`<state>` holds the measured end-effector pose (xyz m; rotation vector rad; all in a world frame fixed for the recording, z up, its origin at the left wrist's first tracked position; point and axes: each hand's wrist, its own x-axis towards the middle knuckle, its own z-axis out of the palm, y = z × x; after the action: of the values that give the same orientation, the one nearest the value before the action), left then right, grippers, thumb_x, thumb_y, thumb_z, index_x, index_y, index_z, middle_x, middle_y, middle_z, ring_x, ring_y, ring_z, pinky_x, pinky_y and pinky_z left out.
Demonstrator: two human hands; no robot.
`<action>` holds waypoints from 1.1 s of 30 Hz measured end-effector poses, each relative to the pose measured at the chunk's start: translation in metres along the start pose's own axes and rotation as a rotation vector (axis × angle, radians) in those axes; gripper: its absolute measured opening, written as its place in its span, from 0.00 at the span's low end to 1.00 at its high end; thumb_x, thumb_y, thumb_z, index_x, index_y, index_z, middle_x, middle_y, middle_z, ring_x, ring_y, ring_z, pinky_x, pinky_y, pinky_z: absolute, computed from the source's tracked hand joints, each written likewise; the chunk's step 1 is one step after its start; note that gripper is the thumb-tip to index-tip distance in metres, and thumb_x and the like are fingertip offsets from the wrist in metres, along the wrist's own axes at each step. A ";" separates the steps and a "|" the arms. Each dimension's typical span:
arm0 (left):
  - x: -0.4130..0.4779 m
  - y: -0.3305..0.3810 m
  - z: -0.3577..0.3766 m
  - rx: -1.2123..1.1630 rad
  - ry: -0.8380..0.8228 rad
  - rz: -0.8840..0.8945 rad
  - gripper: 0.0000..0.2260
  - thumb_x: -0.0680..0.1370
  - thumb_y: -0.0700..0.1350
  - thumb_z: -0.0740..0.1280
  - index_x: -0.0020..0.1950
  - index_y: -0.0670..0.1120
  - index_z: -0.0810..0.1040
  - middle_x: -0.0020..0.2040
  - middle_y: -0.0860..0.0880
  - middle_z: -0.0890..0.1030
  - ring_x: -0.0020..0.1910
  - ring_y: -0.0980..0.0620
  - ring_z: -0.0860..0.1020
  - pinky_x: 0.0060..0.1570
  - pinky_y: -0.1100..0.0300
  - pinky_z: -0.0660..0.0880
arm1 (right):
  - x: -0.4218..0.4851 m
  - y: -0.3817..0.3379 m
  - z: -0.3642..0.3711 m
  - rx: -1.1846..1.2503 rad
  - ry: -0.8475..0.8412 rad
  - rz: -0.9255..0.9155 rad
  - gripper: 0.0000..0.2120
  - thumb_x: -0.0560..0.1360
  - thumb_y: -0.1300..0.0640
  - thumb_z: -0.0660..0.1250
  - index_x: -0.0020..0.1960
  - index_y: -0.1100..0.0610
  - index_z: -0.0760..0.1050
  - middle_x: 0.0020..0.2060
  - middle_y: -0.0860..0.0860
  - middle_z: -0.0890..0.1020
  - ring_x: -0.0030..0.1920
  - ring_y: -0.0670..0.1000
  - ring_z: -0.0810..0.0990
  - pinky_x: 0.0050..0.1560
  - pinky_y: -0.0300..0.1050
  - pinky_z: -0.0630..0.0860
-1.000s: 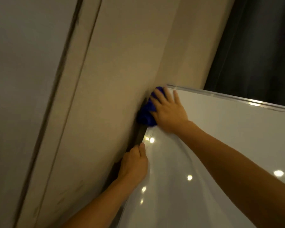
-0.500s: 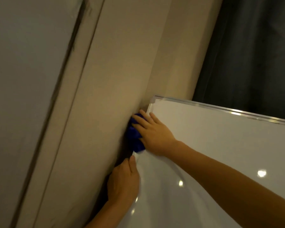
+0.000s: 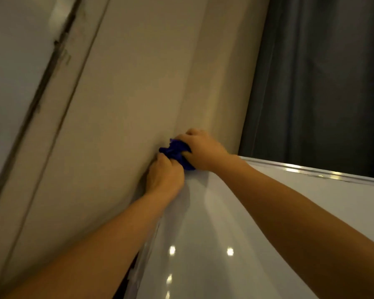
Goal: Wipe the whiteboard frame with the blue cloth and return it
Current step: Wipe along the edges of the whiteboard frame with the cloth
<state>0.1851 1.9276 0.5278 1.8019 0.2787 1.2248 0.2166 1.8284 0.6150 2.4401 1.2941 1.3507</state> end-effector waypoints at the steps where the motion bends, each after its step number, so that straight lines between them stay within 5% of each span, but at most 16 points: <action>1: 0.013 0.004 -0.001 -0.020 -0.024 -0.044 0.16 0.80 0.44 0.55 0.64 0.40 0.72 0.61 0.38 0.77 0.54 0.39 0.76 0.49 0.51 0.72 | 0.003 -0.001 0.003 -0.024 -0.085 -0.002 0.18 0.79 0.53 0.62 0.67 0.55 0.72 0.61 0.58 0.74 0.58 0.62 0.74 0.54 0.54 0.74; 5: 0.027 0.005 0.011 0.078 -0.031 -0.020 0.20 0.82 0.54 0.52 0.58 0.41 0.76 0.56 0.38 0.80 0.49 0.41 0.77 0.45 0.53 0.72 | -0.003 0.027 -0.002 0.071 -0.044 0.125 0.14 0.80 0.49 0.62 0.61 0.55 0.74 0.54 0.57 0.77 0.51 0.59 0.77 0.47 0.51 0.75; 9: 0.028 0.006 0.028 0.227 0.025 0.046 0.25 0.81 0.59 0.49 0.60 0.40 0.72 0.57 0.37 0.78 0.53 0.38 0.76 0.54 0.45 0.75 | -0.045 0.090 -0.018 0.259 -0.177 0.173 0.14 0.79 0.47 0.64 0.60 0.54 0.76 0.52 0.54 0.81 0.50 0.54 0.79 0.51 0.49 0.77; 12: 0.022 0.028 0.049 0.550 0.138 0.378 0.21 0.81 0.56 0.49 0.58 0.43 0.74 0.57 0.40 0.77 0.53 0.40 0.72 0.52 0.48 0.72 | -0.058 0.120 -0.029 0.294 -0.291 0.249 0.17 0.78 0.44 0.66 0.60 0.54 0.76 0.50 0.53 0.81 0.47 0.51 0.79 0.48 0.45 0.76; 15: 0.015 0.064 0.068 0.503 0.110 0.638 0.16 0.81 0.49 0.52 0.51 0.44 0.76 0.52 0.42 0.79 0.50 0.42 0.73 0.48 0.48 0.71 | -0.050 0.122 -0.030 0.242 -0.324 0.286 0.23 0.76 0.37 0.63 0.56 0.56 0.77 0.48 0.54 0.81 0.45 0.53 0.79 0.45 0.45 0.75; 19: 0.033 0.073 0.075 0.489 -0.134 0.644 0.20 0.82 0.52 0.48 0.62 0.47 0.75 0.55 0.39 0.80 0.51 0.38 0.77 0.49 0.50 0.72 | -0.075 0.157 -0.059 0.272 -0.418 0.363 0.21 0.72 0.32 0.64 0.49 0.50 0.77 0.44 0.48 0.82 0.44 0.49 0.81 0.41 0.42 0.72; 23: 0.043 0.068 0.073 0.600 -0.084 0.675 0.26 0.80 0.60 0.45 0.44 0.49 0.79 0.49 0.39 0.82 0.42 0.41 0.76 0.45 0.51 0.69 | -0.136 0.222 -0.117 0.256 -0.591 0.629 0.28 0.60 0.32 0.71 0.53 0.48 0.80 0.45 0.48 0.87 0.45 0.52 0.86 0.50 0.50 0.81; 26: 0.046 0.085 0.083 0.603 -0.232 0.582 0.29 0.80 0.64 0.45 0.43 0.47 0.79 0.44 0.44 0.81 0.40 0.48 0.76 0.45 0.52 0.71 | -0.146 0.233 -0.136 0.100 -0.687 0.730 0.29 0.63 0.39 0.75 0.61 0.50 0.77 0.57 0.51 0.82 0.54 0.57 0.82 0.56 0.58 0.80; 29: 0.029 0.106 0.105 0.545 -0.279 0.639 0.27 0.79 0.64 0.47 0.36 0.48 0.74 0.36 0.47 0.78 0.36 0.49 0.75 0.42 0.53 0.72 | -0.134 0.217 -0.133 -0.004 -0.542 0.670 0.32 0.70 0.50 0.76 0.71 0.48 0.69 0.64 0.50 0.76 0.61 0.59 0.77 0.58 0.57 0.79; 33: -0.001 0.117 0.118 0.547 -0.121 0.698 0.25 0.80 0.62 0.49 0.33 0.47 0.71 0.31 0.48 0.74 0.29 0.49 0.71 0.34 0.55 0.68 | -0.154 0.192 -0.108 0.092 -0.177 0.614 0.27 0.75 0.55 0.70 0.72 0.48 0.67 0.62 0.51 0.78 0.61 0.55 0.77 0.53 0.45 0.74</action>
<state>0.2484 1.7964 0.6071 2.5670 -0.1217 1.6036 0.2202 1.5638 0.6598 3.0858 0.5926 1.1368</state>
